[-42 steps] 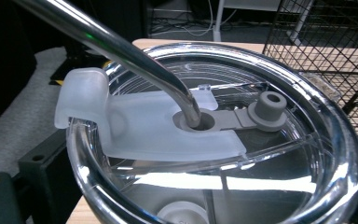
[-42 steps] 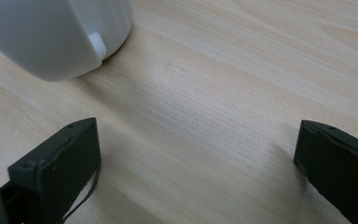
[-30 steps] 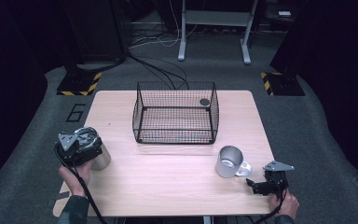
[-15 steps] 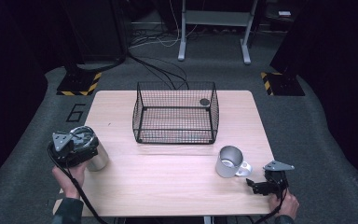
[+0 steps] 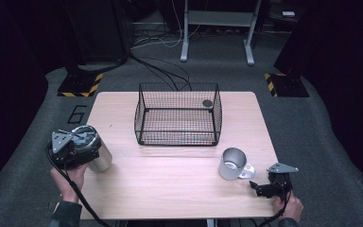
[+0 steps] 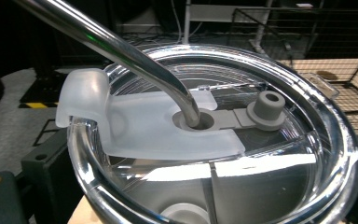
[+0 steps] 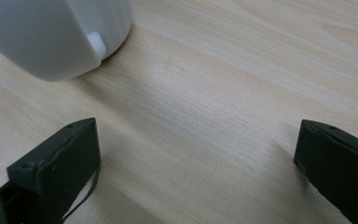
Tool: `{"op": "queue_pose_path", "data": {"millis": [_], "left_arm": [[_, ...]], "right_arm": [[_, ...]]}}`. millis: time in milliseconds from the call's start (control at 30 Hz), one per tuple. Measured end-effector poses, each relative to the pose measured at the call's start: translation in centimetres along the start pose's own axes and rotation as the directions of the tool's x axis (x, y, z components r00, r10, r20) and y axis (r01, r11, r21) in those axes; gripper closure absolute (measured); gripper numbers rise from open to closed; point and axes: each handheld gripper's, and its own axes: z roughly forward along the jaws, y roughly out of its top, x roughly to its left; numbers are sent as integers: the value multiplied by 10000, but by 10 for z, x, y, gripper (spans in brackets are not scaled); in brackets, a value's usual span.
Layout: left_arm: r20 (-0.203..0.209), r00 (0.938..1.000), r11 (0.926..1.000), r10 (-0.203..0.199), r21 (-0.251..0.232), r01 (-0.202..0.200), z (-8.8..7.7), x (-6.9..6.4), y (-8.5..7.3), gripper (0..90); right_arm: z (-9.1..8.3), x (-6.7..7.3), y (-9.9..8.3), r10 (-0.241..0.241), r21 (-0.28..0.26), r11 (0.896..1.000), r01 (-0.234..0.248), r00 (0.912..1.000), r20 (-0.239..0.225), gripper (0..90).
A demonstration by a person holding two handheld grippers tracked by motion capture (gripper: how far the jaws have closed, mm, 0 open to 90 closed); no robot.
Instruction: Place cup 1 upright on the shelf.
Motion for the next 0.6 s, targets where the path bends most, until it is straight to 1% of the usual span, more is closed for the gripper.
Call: {"op": "queue_pose_path", "data": {"millis": [33,100,167,200,233,300,367,467,600], "left_arm": [[0,10000,10000,0,0,0,0,0,0,39],[196,9997,9999,141,-24,-140,-1,-5,2,39],[379,9991,9998,198,71,-201,-2,-8,3,39],[443,9988,9998,196,19,-197,-2,-10,4,39],[443,9988,9998,196,19,-197,-2,-10,4,39],[684,9973,9996,280,19,-282,-3,-15,6,39],[726,9969,9995,304,45,-308,-3,-16,6,39],[895,9955,9995,311,-26,-310,-4,-20,10,39],[1025,9935,9987,501,33,-507,-5,-25,13,39]], "right_arm": [[0,0,0,0,0,10000,0,10000,0,0],[0,0,0,20,8,10000,-20,10000,5,0],[0,0,0,3,2,10000,-3,10000,-1,0],[0,0,0,14,6,10000,-14,10000,0,0],[0,0,0,14,6,10000,-14,10000,0,0],[0,0,0,-2,1,10000,2,10000,0,0],[0,0,0,1,2,10000,-1,10000,-2,0],[0,0,0,-8,-1,10000,8,10000,1,0],[0,0,0,-4,1,10000,4,10000,-1,0]]}}
